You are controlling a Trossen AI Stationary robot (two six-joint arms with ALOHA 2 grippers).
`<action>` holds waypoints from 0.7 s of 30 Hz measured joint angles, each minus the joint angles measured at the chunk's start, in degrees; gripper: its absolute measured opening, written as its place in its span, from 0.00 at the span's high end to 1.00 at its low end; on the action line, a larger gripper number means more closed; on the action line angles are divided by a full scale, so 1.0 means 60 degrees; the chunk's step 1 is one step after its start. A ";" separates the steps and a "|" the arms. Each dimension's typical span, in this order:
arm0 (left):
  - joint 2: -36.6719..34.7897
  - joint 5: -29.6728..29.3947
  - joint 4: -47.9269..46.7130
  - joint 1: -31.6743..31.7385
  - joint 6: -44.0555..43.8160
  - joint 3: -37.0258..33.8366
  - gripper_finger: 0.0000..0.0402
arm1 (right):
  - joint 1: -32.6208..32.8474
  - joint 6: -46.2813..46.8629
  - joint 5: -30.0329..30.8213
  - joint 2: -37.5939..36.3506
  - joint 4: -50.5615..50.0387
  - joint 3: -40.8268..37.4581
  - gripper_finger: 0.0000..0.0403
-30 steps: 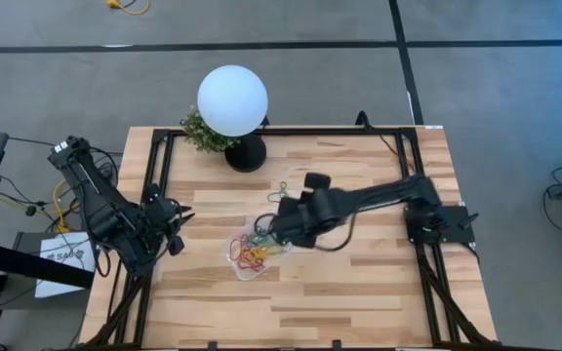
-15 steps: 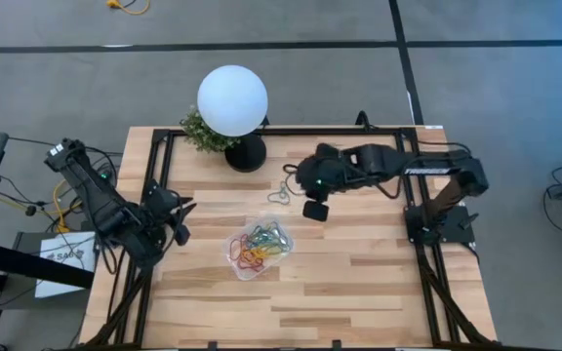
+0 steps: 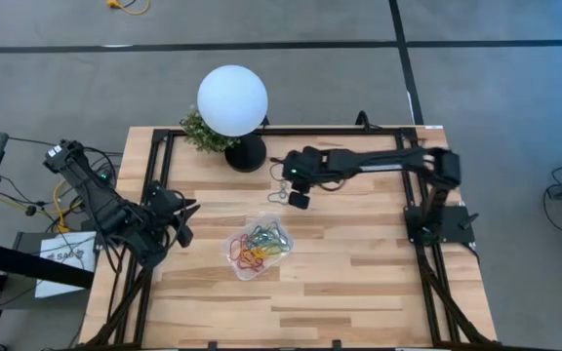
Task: Pick and place items into bin
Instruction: Put the blue rubber band into the transparent bin
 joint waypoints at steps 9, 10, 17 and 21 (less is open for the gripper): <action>0.0000 -0.0006 0.0009 -0.0003 0.0549 0.0000 0.81 | -0.0691 -0.0555 -0.1994 0.1564 0.0659 0.0541 0.79; 0.0000 -0.0007 0.0007 -0.0003 0.0642 0.0000 0.81 | -0.0766 -0.0553 -0.2019 0.1604 0.0844 0.0565 0.79; 0.0004 -0.0162 -0.0016 -0.0003 0.1120 0.0000 0.81 | -0.1099 -0.0383 -0.1951 0.1934 0.1524 0.0550 0.79; 0.0096 -0.0164 -0.0104 -0.0007 0.1333 0.0000 0.81 | -0.0937 -0.0246 -0.2105 0.2417 0.2133 0.0590 0.79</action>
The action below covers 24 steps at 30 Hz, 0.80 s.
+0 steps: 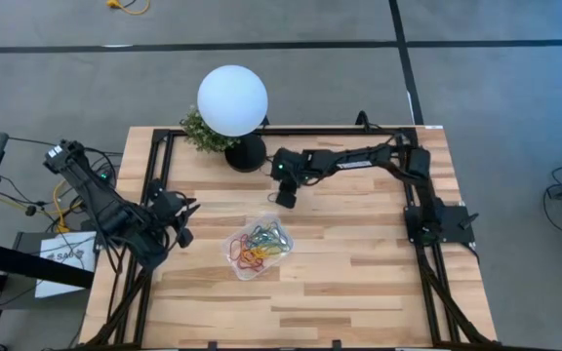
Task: Pick and place items into bin
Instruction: Put the blue rubber band into the transparent bin
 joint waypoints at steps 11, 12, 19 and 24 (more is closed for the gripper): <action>0.0594 0.0084 -0.0013 0.0004 -0.0001 0.0000 0.81 | 0.0186 0.0405 0.1009 0.0294 -0.0325 0.0027 0.79; 0.0670 0.0082 -0.0013 0.0004 0.0000 0.0000 0.81 | 0.0184 0.0726 0.1094 0.0294 -0.0404 0.0027 0.79; 0.1124 0.0092 0.0011 0.0004 -0.0007 0.0000 0.81 | 0.0227 0.1396 0.1122 0.0522 -0.0647 0.0041 0.79; 0.1172 0.0096 0.0059 0.0004 -0.0012 0.0000 0.81 | 0.0520 0.1461 0.1206 0.0822 -0.0375 0.0054 0.83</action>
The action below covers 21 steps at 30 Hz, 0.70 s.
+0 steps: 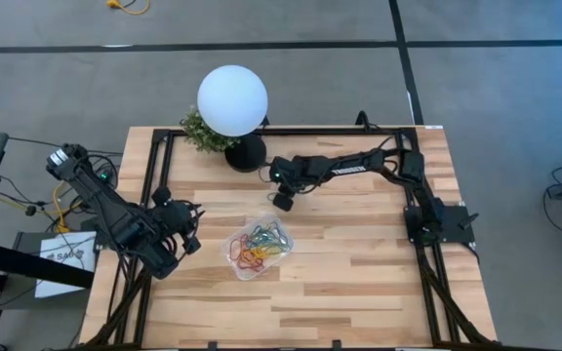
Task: Pick and place items into bin
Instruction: Put the blue rubber band into the transparent bin
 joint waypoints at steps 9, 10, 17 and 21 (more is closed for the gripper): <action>-0.0004 0.0033 -0.0016 0.0000 -0.0021 0.0000 0.81 | 0.0513 -0.0116 -0.0045 -0.0490 -0.0362 -0.0072 0.98; -0.0004 0.0051 -0.0016 0.0000 -0.0021 0.0000 0.81 | 0.0588 -0.0109 -0.0190 -0.0655 -0.0569 -0.0094 0.99; -0.0004 0.0075 -0.0009 0.0000 -0.0024 0.0000 0.81 | 0.1261 -0.0146 -0.0051 -0.2578 -0.1433 -0.0075 1.00; -0.0005 0.0075 -0.0005 0.0000 -0.0024 0.0000 0.81 | 0.1843 -0.0161 0.0109 -0.3610 -0.1339 -0.0075 1.00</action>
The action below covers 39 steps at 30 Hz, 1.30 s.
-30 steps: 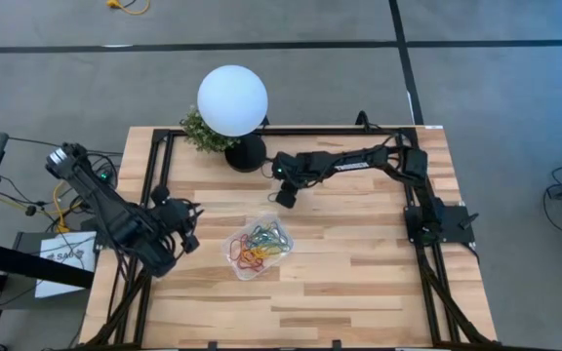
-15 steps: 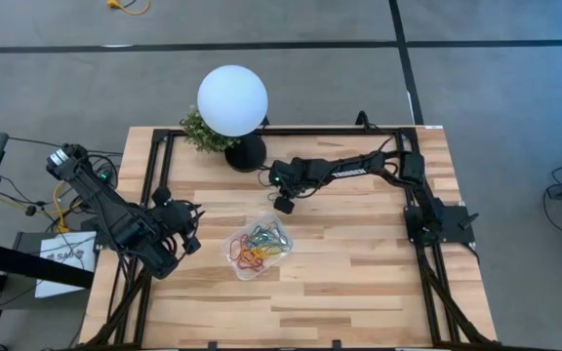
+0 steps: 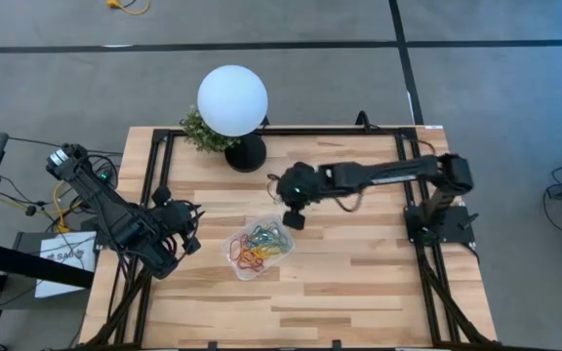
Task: Pick and place items into bin
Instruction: Put the blue rubber band into the transparent bin, then return to Home Position
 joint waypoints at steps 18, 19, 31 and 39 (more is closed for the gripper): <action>0.0000 0.0000 0.0007 0.0000 -0.0001 0.0000 0.81 | 0.2598 -0.1039 -0.0171 0.0077 0.1493 0.0024 1.00; 0.0001 0.0000 0.0004 0.0000 0.0000 0.0000 0.81 | 0.2604 -0.1037 -0.0161 0.0205 0.1333 0.0007 1.00; -0.0003 0.0000 0.0007 -0.0001 -0.0004 0.0000 0.81 | 0.1914 -0.0307 0.1307 0.0917 0.0535 0.0018 0.86; -0.0003 0.0581 0.0004 0.0000 -0.0117 0.0000 0.81 | 0.1738 0.0548 0.1275 0.0836 0.0498 0.0018 0.81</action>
